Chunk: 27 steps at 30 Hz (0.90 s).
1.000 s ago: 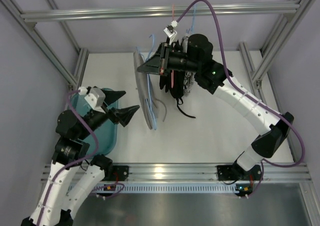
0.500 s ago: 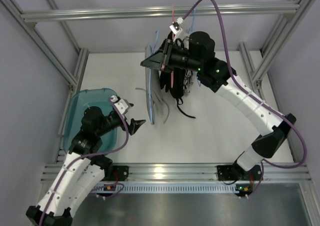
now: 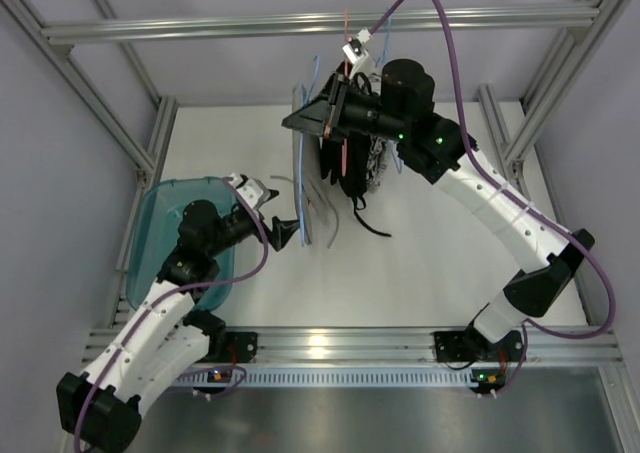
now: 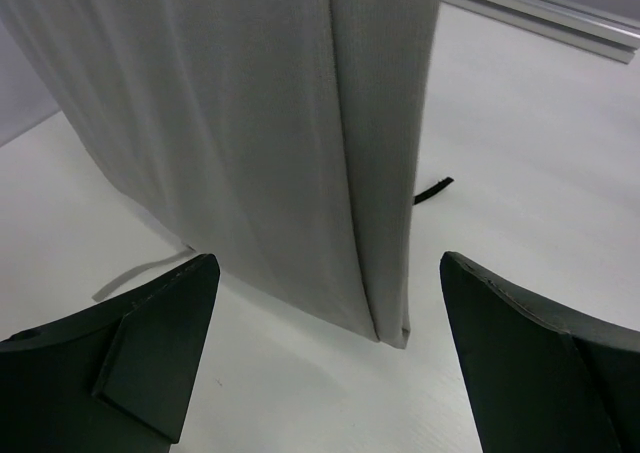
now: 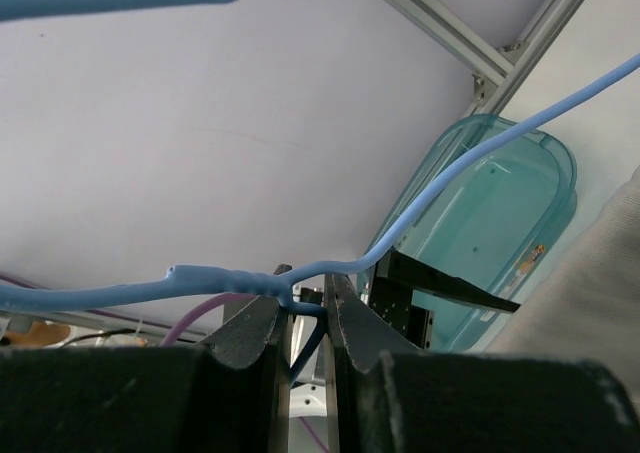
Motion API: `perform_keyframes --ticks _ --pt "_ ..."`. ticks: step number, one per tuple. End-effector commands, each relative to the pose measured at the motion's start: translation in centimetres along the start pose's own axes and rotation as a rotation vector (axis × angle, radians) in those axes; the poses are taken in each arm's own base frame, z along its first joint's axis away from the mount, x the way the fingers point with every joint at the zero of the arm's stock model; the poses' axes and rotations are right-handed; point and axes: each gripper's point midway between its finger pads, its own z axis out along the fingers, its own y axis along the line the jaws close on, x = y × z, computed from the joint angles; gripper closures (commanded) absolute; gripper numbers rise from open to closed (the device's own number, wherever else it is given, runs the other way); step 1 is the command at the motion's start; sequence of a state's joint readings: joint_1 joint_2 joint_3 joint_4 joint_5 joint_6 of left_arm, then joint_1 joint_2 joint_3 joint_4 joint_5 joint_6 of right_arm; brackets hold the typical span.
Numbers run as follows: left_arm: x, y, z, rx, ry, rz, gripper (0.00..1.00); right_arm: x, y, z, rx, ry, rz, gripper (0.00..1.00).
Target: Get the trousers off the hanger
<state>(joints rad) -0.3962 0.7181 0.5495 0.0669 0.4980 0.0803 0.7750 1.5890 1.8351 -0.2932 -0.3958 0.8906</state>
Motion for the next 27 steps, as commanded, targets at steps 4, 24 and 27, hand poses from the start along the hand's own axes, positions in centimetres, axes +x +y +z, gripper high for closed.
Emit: perform_keyframes --ticks 4,24,27 --pt "-2.3 1.7 1.6 -0.093 -0.096 0.041 0.02 -4.0 5.7 -2.4 -0.126 -0.144 -0.099 1.00" --pt "0.0 4.0 3.7 -0.382 -0.019 0.168 0.25 -4.3 5.5 -3.2 -0.098 -0.167 -0.090 1.00" --pt "0.1 4.2 3.7 -0.394 -0.019 0.168 0.28 -4.2 5.4 -3.4 -0.097 -0.166 -0.090 1.00"
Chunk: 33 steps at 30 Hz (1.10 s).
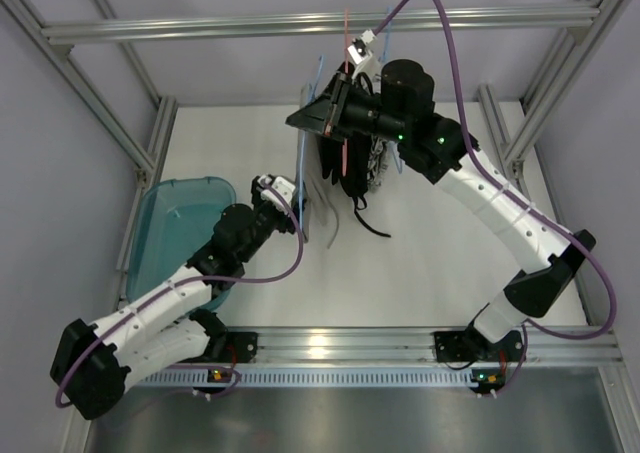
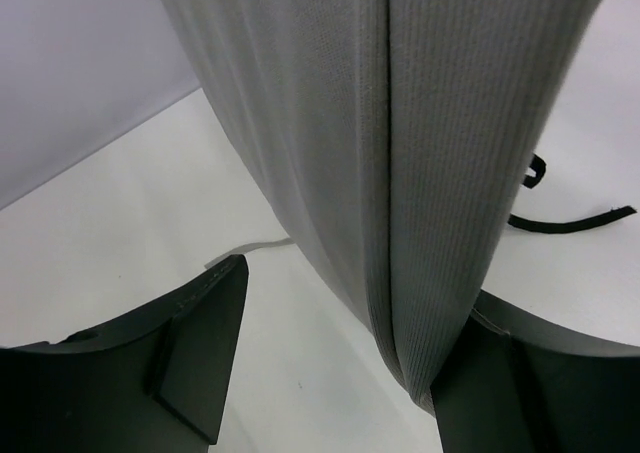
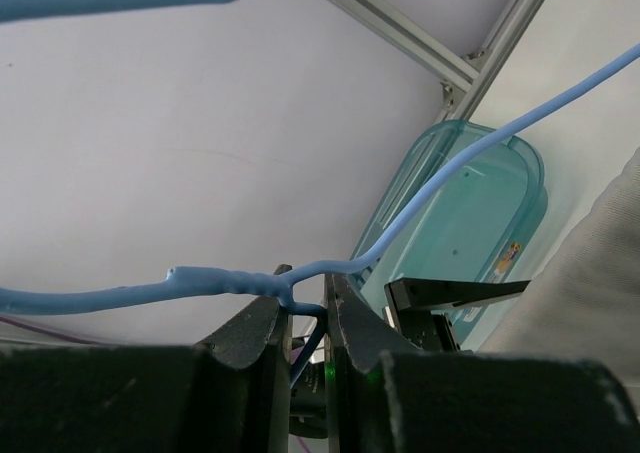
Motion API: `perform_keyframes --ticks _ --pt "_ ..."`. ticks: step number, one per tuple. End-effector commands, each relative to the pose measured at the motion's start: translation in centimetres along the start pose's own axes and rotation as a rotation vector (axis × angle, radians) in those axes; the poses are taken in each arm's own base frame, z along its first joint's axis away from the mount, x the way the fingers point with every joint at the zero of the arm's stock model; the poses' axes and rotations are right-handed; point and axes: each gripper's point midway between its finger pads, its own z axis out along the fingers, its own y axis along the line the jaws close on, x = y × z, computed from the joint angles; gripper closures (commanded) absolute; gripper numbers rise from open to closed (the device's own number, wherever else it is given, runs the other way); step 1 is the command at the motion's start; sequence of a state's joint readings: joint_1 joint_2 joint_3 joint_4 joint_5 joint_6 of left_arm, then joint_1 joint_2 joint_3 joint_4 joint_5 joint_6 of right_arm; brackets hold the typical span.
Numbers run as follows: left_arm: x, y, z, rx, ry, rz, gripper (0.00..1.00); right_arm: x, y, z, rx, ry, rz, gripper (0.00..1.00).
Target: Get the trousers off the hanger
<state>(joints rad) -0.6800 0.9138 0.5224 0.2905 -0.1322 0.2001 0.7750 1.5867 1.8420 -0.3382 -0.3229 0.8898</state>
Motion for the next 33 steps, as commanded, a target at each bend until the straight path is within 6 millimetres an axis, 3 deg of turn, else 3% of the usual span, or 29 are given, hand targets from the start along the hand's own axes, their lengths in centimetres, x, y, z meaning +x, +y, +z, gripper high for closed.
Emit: perform_keyframes --ticks 1,4,6,7,10,11,13,14,17,22,23,25,26,28,29,33 --pt "-1.7 1.1 0.3 -0.056 -0.070 0.007 0.28 -3.6 6.5 -3.6 -0.172 -0.129 -0.090 1.00" --pt "-1.9 1.0 0.4 -0.052 -0.076 -0.009 0.25 -3.6 6.7 -3.8 -0.186 -0.125 -0.086 1.00" --pt "-2.1 0.4 0.5 -0.021 -0.085 -0.017 0.32 -3.4 6.8 -3.9 -0.200 -0.116 -0.082 1.00" --pt "-2.1 0.3 0.5 -0.015 -0.083 -0.020 0.46 -3.3 6.9 -3.9 -0.205 -0.113 -0.085 1.00" --pt "-2.3 0.5 0.7 -0.026 -0.075 -0.018 0.64 -3.4 6.6 -3.9 -0.194 -0.117 -0.093 1.00" --pt "-2.6 0.7 0.6 -0.031 -0.077 -0.020 0.78 -3.4 6.4 -4.0 -0.188 -0.117 -0.093 1.00" --pt "-3.7 0.8 0.4 -0.031 -0.093 -0.034 0.89 -3.4 6.2 -4.2 -0.186 -0.117 -0.093 1.00" --pt "-4.2 0.9 0.2 -0.025 -0.091 -0.041 1.00 -3.4 5.7 -4.1 -0.179 -0.115 -0.092 1.00" --pt "-5.4 1.2 -0.2 -0.027 -0.086 -0.082 1.00 -3.1 4.8 -4.0 -0.170 -0.103 -0.097 1.00" --pt "-10.9 3.0 -1.3 -0.043 -0.164 -0.163 1.00 -1.4 1.4 -3.6 -0.121 -0.053 -0.096 1.00" --pt "-13.0 3.5 -1.7 -0.046 -0.204 -0.165 1.00 -1.3 0.9 -3.7 -0.116 -0.050 -0.095 1.00" --pt "-14.7 4.2 -2.0 -0.055 -0.231 -0.167 1.00 -0.6 0.0 -3.6 -0.109 -0.034 -0.092 1.00" --pt "-16.7 4.7 -2.5 -0.061 -0.270 -0.177 1.00 -0.5 -0.1 -3.7 -0.111 -0.032 -0.095 1.00" --pt "-17.8 5.1 -2.6 -0.064 -0.280 -0.189 1.00 0.0 -0.7 -3.4 -0.111 -0.020 -0.093 1.00" --pt "-19.5 5.4 -3.0 -0.065 -0.311 -0.207 1.00 0.1 -0.8 -3.4 -0.113 -0.016 -0.094 1.00" --pt "-23.3 6.3 -3.3 -0.074 -0.368 -0.264 1.00 1.0 -1.9 -3.1 -0.099 0.008 -0.103 1.00"
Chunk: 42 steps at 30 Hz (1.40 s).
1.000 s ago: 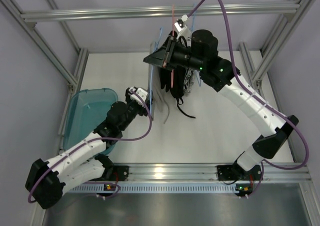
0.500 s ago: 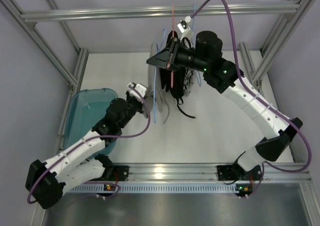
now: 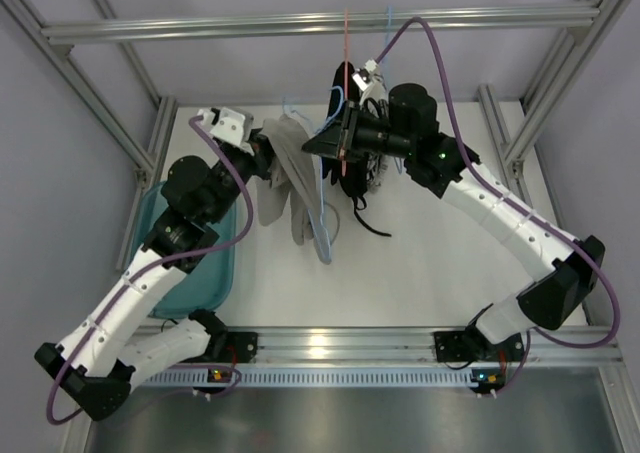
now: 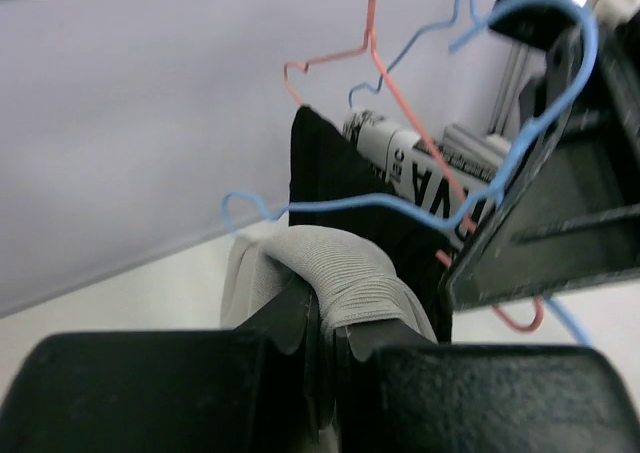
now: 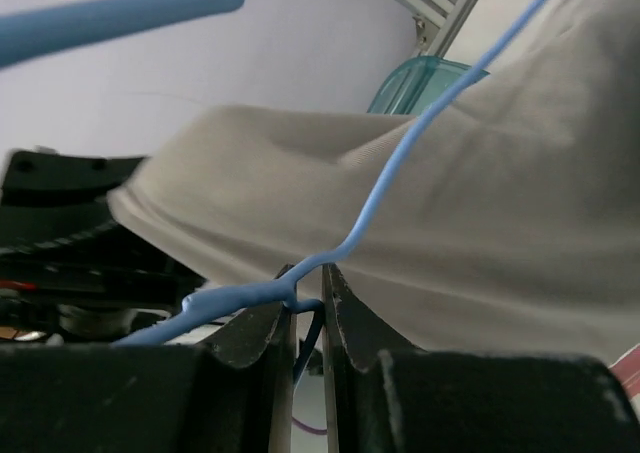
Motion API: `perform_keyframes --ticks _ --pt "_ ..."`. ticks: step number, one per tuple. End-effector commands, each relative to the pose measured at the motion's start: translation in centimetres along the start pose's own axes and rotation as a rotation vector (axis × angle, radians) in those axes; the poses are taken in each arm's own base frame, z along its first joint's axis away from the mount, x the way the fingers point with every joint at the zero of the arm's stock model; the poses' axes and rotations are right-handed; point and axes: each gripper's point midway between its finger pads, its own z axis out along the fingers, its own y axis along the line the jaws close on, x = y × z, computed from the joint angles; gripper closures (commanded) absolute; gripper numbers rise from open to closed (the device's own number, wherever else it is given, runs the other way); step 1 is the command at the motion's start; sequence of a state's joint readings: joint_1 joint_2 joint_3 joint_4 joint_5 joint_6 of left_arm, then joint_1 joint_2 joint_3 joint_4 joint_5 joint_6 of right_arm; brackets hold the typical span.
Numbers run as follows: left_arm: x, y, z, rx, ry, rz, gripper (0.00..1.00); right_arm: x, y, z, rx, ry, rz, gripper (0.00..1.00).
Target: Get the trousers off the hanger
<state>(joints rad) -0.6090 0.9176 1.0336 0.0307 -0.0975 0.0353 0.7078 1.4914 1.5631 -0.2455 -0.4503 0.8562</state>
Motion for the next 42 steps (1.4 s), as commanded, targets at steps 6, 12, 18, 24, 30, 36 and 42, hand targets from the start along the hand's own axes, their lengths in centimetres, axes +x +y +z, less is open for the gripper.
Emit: perform_keyframes --ticks 6,12,18,24,30,36,42 --pt "-12.9 0.7 0.3 -0.024 -0.252 -0.112 1.00 -0.4 0.9 -0.9 -0.090 -0.037 -0.094 1.00" --pt "-18.8 2.4 -0.7 -0.088 -0.363 -0.092 1.00 1.5 -1.4 -0.1 -0.077 0.020 -0.045 1.00" --pt "-24.5 4.4 -2.4 -0.162 -0.483 -0.094 1.00 2.2 -3.7 0.3 -0.032 0.040 -0.018 1.00" --pt "-27.6 7.2 -4.9 -0.263 -0.554 -0.082 1.00 2.3 -4.3 0.6 -0.022 0.052 -0.023 1.00" --pt "-30.2 10.8 -9.4 -0.439 -0.629 -0.011 1.00 3.1 -4.8 0.6 -0.013 0.074 -0.023 1.00" --pt "-33.0 13.6 -14.9 -0.638 -0.714 0.080 1.00 4.0 -5.6 0.6 0.001 0.095 -0.034 1.00" --pt "-35.1 14.8 -19.0 -0.809 -0.791 0.226 1.00 5.2 -6.1 0.8 0.011 0.125 -0.027 1.00"
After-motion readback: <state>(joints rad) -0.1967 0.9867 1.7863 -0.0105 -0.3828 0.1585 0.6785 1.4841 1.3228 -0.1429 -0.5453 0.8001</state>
